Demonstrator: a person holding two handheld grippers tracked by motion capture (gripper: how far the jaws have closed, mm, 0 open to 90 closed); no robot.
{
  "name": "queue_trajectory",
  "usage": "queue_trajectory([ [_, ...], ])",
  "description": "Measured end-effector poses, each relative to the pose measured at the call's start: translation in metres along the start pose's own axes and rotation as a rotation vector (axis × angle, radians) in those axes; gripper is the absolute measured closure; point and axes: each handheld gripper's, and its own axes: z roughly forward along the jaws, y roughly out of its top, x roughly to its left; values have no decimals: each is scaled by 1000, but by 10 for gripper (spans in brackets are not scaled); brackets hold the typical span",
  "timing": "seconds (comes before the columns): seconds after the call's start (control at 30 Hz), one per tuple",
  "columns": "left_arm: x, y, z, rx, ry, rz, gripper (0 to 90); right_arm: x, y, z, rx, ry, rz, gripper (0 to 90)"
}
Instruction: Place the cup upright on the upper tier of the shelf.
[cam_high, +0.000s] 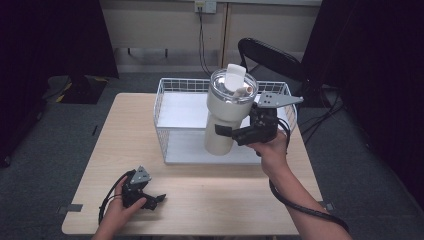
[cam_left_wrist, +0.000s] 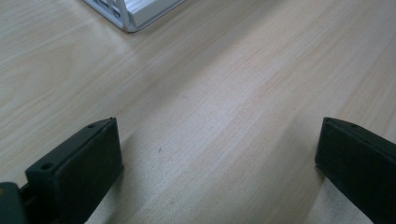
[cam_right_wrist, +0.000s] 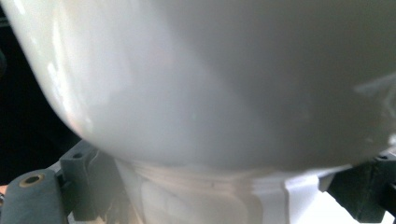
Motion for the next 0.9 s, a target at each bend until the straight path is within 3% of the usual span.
queue_trajectory([
  [0.9,0,0,0,-3,0,-5,0,-12,43,-7,-1,-79,-18,105],
])
